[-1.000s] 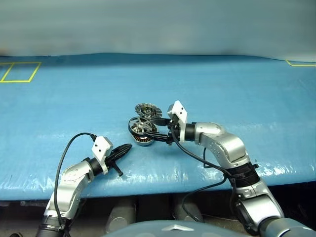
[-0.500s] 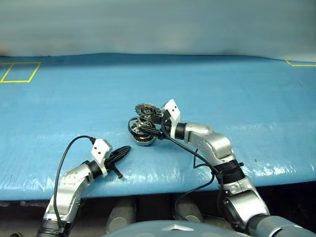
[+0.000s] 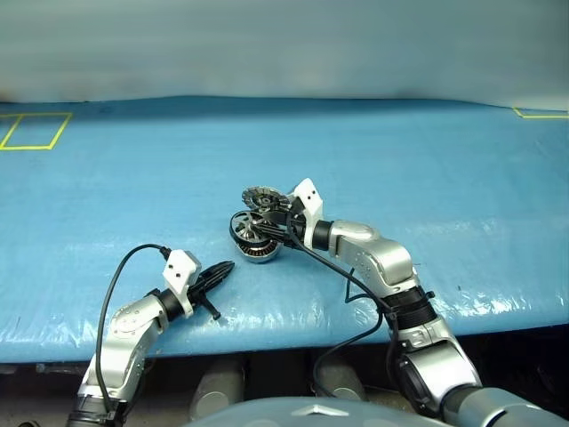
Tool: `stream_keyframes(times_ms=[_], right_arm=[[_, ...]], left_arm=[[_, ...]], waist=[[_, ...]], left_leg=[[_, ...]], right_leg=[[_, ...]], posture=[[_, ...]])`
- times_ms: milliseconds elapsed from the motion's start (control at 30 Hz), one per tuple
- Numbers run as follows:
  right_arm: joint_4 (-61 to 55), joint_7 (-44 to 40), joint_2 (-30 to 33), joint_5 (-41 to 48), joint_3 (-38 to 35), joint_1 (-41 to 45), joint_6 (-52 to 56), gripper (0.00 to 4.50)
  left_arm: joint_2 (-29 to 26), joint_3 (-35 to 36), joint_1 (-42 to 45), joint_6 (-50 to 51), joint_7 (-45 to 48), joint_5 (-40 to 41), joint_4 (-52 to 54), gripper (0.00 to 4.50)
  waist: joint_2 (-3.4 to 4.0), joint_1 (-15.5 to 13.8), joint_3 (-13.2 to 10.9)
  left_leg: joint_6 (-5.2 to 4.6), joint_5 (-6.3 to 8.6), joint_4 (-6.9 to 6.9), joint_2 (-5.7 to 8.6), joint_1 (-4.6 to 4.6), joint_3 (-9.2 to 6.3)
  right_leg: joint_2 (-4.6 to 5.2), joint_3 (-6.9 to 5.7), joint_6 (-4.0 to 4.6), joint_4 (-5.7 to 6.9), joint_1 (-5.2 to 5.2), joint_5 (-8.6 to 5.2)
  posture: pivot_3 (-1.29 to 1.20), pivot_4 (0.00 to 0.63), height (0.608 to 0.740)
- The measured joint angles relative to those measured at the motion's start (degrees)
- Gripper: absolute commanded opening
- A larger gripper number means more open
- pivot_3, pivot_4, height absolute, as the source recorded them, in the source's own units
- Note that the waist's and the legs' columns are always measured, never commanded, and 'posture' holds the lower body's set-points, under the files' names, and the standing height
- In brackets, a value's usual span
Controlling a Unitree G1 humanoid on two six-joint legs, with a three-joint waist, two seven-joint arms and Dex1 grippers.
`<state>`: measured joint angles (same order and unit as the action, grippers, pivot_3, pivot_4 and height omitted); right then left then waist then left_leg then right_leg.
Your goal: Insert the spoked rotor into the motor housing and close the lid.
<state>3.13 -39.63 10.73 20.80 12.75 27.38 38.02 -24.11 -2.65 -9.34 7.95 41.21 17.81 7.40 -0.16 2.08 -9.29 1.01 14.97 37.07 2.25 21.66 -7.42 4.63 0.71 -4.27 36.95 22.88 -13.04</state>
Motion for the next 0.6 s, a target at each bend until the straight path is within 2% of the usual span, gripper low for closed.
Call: stream_keyframes(times_ms=[33, 400, 500, 600], right_arm=[[-0.01, -0.04, 0.04, -0.07, 0.05, 0.0, 0.0, 1.04], [-1.63, -1.5, 0.05, -0.11, 0.41, -0.02, -0.09, 1.04], [-1.65, -1.73, 0.01, -0.23, 1.04, -0.02, -0.09, 1.6], [-1.62, -1.56, -0.4, -0.39, 1.49, -0.02, -0.15, 1.6]], left_arm=[[0.0, 0.0, 0.0, 0.0, -0.02, -0.01, 0.0, 0.0], [0.0, 0.0, -0.03, -0.01, -0.27, -0.67, 0.0, 0.0], [0.01, 0.0, -0.07, -0.01, -0.31, -0.98, 0.0, 0.0], [0.04, 0.0, -0.09, -0.01, -0.32, -1.14, 0.0, 0.0]], waist=[[0.0, 0.0, 0.0], [0.0, 0.01, 0.0], [0.0, 0.01, 0.0], [0.0, 0.02, 0.0]], left_leg=[[0.0, 0.0, 0.0, 0.0, 0.0, 0.0], [0.0, 0.0, 0.0, 0.0, 0.0, -0.01], [0.0, 0.0, 0.01, 0.0, 0.0, -0.01], [0.0, 0.0, 0.0, 0.0, 0.0, -0.01]], right_leg=[[0.0, 0.0, 0.0, 0.0, 0.0, 0.0], [0.0, 0.0, 0.0, 0.0, 0.0, 0.0], [0.0, 0.0, 0.0, 0.0, 0.0, 0.0], [0.0, 0.0, 0.0, 0.01, 0.01, 0.0]], posture=[[0.0, 0.15, 0.74], [0.0, 0.15, 0.74], [0.0, 0.15, 0.74], [0.0, 0.15, 0.74]])
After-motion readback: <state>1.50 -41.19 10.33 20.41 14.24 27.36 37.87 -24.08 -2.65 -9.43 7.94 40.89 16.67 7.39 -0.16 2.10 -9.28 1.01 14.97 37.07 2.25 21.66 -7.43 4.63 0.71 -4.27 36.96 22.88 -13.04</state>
